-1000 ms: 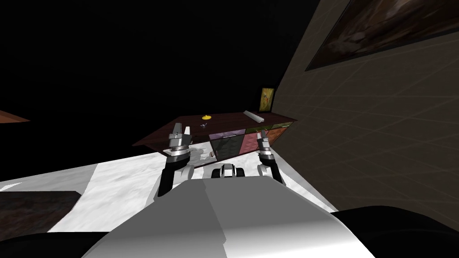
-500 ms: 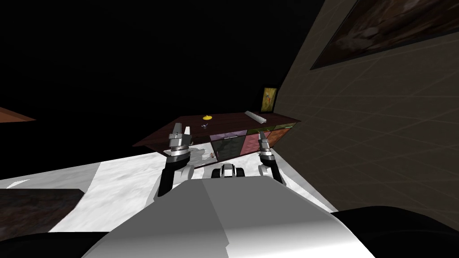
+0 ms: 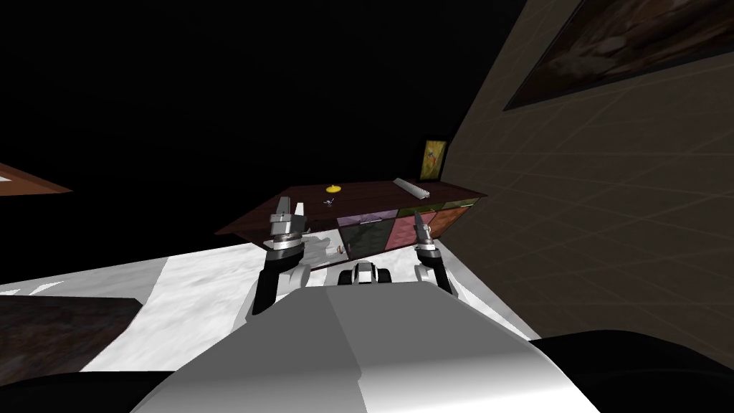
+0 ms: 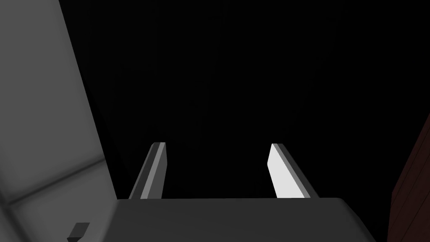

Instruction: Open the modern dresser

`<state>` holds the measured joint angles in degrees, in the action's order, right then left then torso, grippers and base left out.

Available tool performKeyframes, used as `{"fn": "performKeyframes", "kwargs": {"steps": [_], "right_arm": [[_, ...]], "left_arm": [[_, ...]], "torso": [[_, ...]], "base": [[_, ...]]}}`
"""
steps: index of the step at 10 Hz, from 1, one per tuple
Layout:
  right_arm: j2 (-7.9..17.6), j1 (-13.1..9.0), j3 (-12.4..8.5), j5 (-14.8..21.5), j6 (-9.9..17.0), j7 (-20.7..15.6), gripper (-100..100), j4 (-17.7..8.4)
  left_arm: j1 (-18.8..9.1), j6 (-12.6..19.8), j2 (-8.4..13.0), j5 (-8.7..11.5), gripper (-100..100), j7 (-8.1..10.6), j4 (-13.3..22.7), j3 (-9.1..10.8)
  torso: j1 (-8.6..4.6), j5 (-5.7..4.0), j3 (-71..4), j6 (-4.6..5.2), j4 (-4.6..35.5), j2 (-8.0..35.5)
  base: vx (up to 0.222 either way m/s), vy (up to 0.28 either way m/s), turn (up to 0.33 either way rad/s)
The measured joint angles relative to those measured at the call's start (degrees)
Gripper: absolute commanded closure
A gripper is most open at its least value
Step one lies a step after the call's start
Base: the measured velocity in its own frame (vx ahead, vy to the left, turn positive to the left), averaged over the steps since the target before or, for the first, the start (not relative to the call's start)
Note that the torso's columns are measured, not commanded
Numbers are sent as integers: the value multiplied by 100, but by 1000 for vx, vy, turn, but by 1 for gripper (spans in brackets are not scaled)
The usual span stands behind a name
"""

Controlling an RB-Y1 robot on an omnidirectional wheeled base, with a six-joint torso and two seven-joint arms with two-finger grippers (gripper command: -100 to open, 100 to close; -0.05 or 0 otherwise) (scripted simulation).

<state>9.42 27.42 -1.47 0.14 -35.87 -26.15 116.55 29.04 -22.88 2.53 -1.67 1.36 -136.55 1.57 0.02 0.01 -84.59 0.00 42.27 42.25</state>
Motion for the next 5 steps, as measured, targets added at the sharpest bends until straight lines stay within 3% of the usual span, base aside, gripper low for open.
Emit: {"fn": "performKeyframes", "kwargs": {"steps": [5], "right_arm": [[71, -49, -125, 110, -307, -740, -100, -269]], "left_arm": [[0, 0, 0, 0, 0, 0, 0, 0]], "torso": [[-2, -1, 2, -1, 1, 1]], "base": [[35, 15, 36]]}}
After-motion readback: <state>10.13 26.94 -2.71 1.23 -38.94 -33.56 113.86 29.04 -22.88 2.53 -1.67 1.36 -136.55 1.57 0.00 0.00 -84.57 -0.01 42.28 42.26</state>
